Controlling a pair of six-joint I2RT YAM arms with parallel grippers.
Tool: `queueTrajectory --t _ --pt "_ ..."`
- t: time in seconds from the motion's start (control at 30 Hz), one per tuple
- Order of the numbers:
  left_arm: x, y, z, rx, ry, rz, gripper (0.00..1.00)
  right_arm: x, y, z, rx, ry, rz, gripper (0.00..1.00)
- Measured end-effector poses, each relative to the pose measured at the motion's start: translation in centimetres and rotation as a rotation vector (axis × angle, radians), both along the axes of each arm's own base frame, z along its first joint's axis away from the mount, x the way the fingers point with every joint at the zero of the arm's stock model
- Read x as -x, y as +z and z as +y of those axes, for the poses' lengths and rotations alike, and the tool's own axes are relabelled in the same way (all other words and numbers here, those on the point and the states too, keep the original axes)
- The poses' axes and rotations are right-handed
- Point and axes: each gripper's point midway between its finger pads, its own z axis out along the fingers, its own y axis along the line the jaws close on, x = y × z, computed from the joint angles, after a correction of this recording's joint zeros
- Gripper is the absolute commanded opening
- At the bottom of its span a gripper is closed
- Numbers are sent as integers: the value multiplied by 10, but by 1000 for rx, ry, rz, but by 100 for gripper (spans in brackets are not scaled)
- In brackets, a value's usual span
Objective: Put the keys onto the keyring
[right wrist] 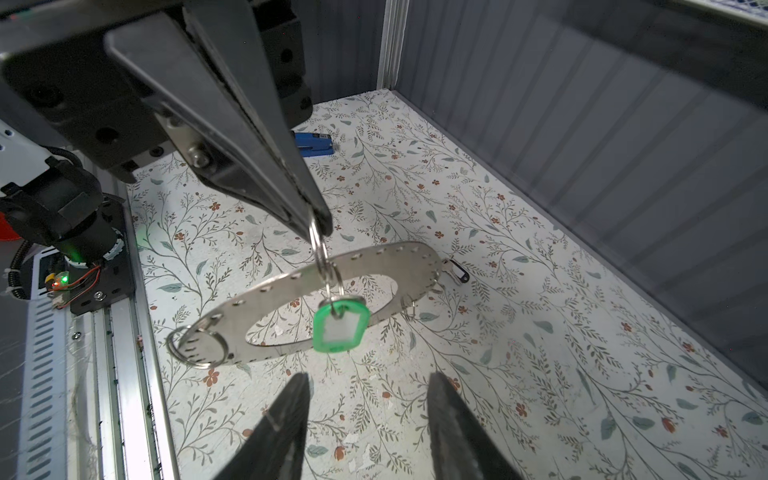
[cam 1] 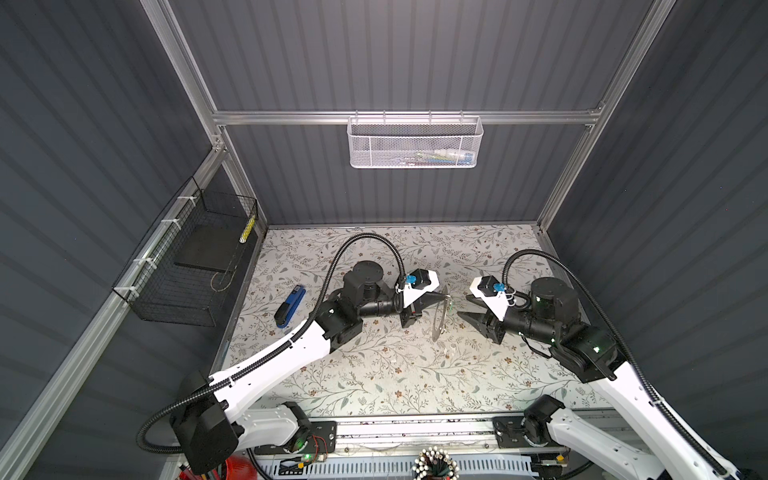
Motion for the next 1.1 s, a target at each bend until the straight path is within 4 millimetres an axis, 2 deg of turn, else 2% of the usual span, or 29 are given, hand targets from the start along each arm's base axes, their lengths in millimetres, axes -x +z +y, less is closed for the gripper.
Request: queueTrajectory --t 0.2,0.47,0.57,0.73,1.1 --pt "-2 11 1 68 -4 38 0 -8 7 5 -17 14 -40 49" --pt "-2 21 2 126 -16 64 0 -24 -4 22 -14 81 -19 45" --pt "-1 20 2 135 -23 71 0 -24 3 28 -43 116 -39 43" --pt "0 19 2 141 -23 75 0 -18 11 38 -91 191 -48 36" --pt "-3 18 2 144 -7 74 0 -9 8 48 -131 264 16 16"
